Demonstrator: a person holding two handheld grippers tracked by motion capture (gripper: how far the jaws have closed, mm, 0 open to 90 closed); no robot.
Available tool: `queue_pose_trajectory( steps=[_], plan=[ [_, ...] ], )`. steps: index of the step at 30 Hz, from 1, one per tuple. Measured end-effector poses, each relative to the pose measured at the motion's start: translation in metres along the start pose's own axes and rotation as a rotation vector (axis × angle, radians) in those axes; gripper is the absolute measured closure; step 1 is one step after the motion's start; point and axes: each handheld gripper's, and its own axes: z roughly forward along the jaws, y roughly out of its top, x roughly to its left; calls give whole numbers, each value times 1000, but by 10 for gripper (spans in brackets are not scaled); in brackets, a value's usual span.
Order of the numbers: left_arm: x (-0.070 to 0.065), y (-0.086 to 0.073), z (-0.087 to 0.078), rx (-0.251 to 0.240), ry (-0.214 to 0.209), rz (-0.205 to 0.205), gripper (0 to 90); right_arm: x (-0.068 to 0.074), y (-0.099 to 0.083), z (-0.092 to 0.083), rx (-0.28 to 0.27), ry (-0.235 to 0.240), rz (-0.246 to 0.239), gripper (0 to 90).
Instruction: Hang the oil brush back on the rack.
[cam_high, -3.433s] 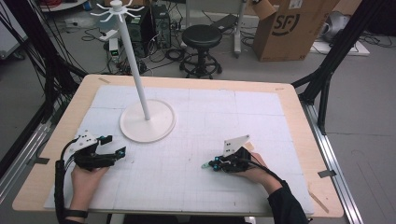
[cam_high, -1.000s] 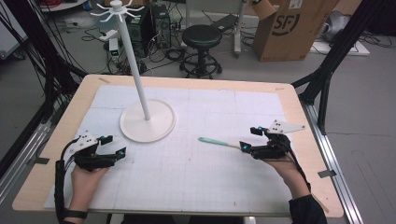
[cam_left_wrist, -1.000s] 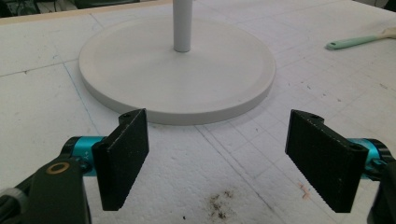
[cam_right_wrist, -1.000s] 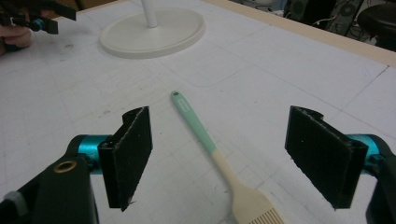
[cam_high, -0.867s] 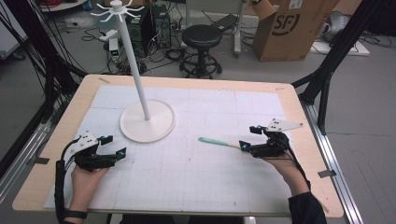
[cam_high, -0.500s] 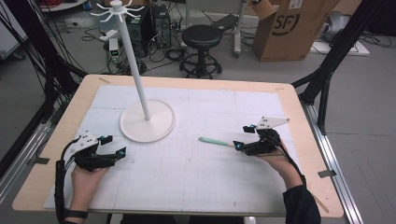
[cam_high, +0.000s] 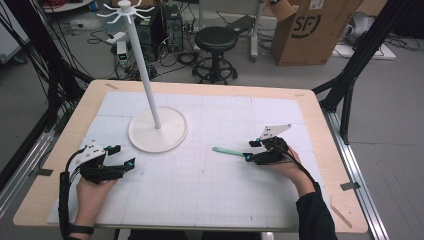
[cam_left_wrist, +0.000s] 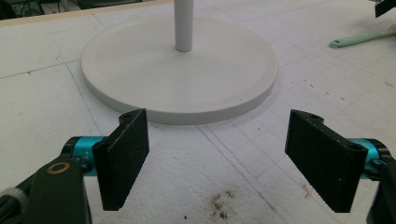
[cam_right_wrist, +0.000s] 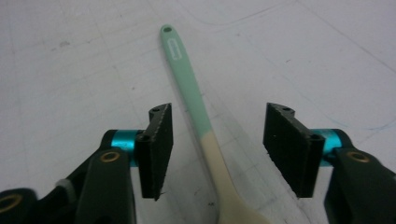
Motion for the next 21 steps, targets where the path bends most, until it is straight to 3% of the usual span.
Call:
queue_pose_trajectory(
  steps=[3, 10, 16, 21],
  plan=[
    [0, 0, 0, 1, 0, 1, 224, -2, 0, 4, 31, 12, -10, 521],
    [0, 0, 0, 2, -2, 0, 224, -4, -2, 10, 76, 27, -32, 594],
    [0, 0, 0, 1, 1, 1, 225, -3, -3, 10, 78, 39, -43, 703],
    [-1, 0, 0, 2, 4, 5, 226, -5, -3, 10, 76, 45, -14, 790]
  ],
)
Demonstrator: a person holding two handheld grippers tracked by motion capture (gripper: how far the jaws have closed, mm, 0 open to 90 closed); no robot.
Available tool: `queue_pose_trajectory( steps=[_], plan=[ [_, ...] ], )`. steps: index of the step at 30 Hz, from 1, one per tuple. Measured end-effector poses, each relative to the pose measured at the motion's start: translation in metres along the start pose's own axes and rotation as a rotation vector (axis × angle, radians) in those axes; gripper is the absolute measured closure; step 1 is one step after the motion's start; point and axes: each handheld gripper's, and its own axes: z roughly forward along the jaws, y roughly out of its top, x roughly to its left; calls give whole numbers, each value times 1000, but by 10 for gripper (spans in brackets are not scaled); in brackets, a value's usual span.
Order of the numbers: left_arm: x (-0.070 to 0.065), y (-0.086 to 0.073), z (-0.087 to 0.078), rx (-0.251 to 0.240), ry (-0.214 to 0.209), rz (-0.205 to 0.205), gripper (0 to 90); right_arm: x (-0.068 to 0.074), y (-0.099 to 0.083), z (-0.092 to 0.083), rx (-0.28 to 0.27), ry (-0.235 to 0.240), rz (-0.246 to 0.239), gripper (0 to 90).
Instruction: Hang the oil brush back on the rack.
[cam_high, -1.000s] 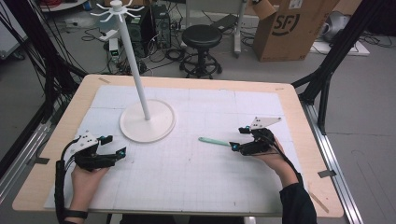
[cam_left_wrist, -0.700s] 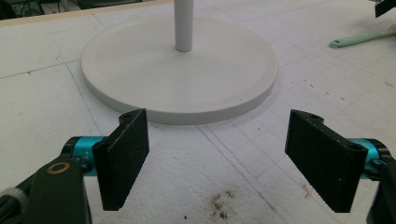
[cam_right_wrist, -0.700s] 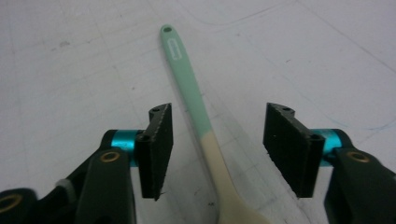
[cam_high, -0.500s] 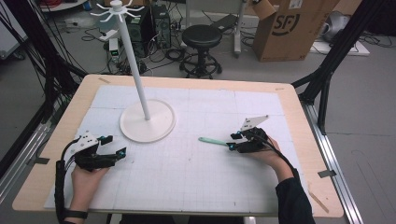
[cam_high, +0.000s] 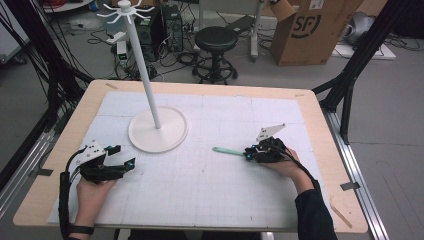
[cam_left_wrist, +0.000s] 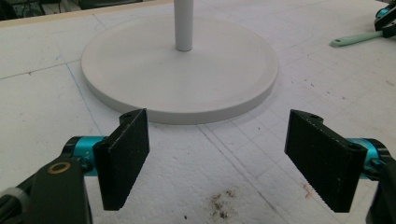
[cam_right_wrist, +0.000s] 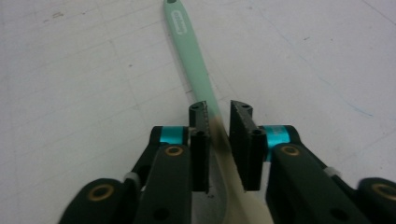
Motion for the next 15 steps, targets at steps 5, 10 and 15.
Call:
queue_pose_trajectory(
  steps=[5, 10, 15],
  plan=[
    [0, 0, 0, 1, -1, 4, 226, 0, 4, 0, 25, 0, -3, 798],
    [0, 0, 0, 0, -1, 6, 226, 0, 7, 0, 52, 3, -19, 780],
    [-1, 0, 0, 0, -1, 8, 226, -2, 6, 0, 48, 14, -7, 764]
  ],
)
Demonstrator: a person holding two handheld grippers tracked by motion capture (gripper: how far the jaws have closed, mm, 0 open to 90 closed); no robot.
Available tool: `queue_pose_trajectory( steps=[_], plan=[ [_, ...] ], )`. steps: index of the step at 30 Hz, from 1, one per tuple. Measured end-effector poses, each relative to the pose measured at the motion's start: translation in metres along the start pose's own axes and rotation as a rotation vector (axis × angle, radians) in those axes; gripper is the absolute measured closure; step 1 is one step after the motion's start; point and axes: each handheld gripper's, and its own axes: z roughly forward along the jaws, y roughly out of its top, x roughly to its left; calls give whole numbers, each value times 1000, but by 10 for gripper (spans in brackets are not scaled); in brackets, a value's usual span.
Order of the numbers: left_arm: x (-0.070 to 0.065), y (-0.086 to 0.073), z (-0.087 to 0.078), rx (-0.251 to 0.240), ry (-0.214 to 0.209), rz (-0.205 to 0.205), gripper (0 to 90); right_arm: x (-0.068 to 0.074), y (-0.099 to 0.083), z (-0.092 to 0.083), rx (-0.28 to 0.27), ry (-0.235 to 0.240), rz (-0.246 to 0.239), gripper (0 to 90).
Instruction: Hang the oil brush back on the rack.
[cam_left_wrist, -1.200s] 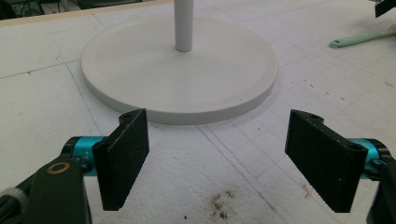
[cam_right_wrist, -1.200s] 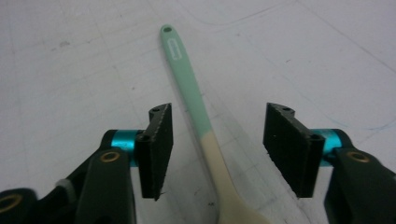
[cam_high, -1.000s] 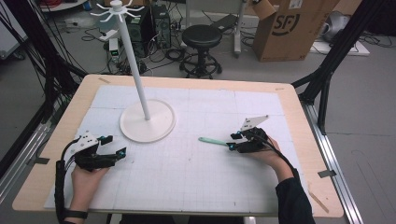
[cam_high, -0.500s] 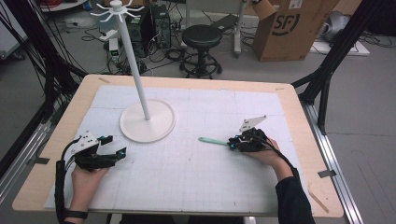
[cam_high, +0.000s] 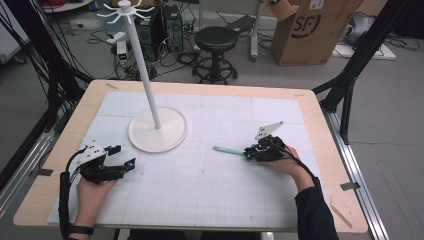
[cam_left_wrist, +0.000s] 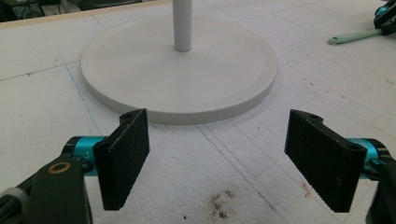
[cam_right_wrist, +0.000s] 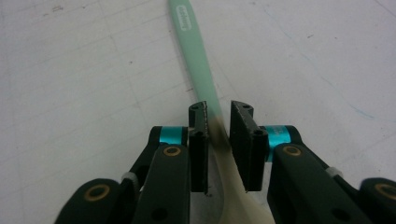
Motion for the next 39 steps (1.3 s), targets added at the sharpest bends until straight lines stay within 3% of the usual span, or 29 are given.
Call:
queue_pose_trajectory(
  steps=[4, 10, 16, 25, 31, 39],
  plan=[
    [0, 0, 0, 1, 1, 1, 226, -1, -1, -1, -1, 3, 4, 752],
    [-1, 0, 0, 2, 3, 6, 228, -1, -1, -1, 1, 5, 7, 802],
    [-1, 0, 1, 4, 4, 7, 229, 2, 2, -1, 10, -16, 1, 829],
    [-1, 0, 1, 5, 5, 7, 229, 7, 10, -12, -56, -22, 33, 830],
    [-1, 0, 1, 5, 5, 7, 229, 14, 29, -27, -122, -14, 39, 830],
    [-1, 0, 1, 4, 4, 7, 229, 30, 73, -50, -188, 3, 7, 830]
  ],
)
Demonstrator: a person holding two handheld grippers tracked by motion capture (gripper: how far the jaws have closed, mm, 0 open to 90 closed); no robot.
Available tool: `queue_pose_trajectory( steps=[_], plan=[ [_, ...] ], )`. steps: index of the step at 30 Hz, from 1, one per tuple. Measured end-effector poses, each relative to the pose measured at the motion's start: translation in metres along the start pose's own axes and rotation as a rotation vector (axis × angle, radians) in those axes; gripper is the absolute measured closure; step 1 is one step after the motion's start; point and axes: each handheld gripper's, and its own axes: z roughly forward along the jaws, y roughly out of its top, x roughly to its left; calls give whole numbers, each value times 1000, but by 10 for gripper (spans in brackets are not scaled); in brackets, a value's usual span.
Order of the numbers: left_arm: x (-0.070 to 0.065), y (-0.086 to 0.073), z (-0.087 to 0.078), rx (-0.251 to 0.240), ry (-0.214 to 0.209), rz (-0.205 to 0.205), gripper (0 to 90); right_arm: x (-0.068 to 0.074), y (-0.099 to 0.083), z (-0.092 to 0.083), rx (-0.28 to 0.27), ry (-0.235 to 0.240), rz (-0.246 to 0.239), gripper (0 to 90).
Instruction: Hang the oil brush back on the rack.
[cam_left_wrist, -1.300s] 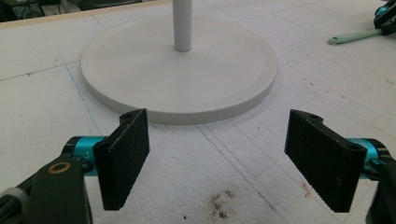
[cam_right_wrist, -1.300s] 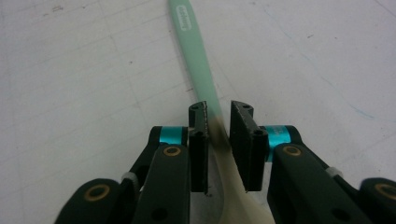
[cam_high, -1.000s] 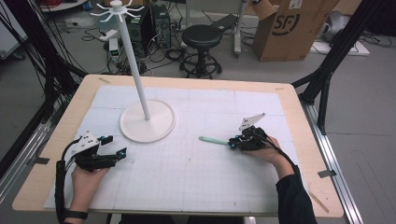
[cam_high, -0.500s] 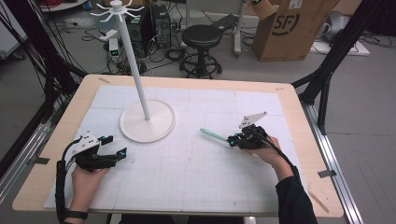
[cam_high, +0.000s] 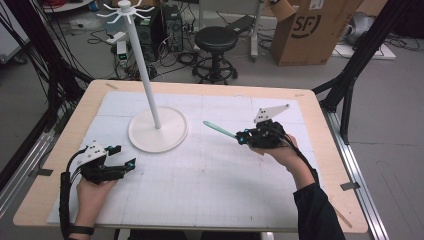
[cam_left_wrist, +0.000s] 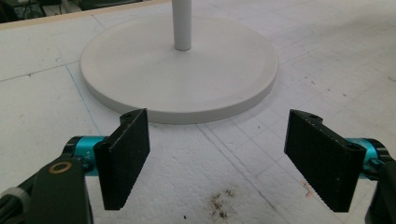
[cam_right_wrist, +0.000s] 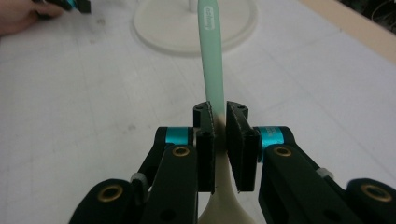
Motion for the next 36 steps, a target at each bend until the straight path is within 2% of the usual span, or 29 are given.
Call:
queue_pose_trajectory(
  steps=[11, 20, 27, 36],
  plan=[
    [1, 0, 0, -3, -7, -4, 227, 17, 74, -17, -113, 15, -36, 829],
    [1, 0, 0, -2, -10, -4, 228, 22, 122, -25, -159, 0, -52, 830],
    [1, 0, 0, -3, -10, -7, 229, 21, 152, -35, -220, -10, -56, 830],
    [1, 0, 0, -3, -11, -7, 230, 25, 176, -37, -224, -12, -72, 830]
  ],
)
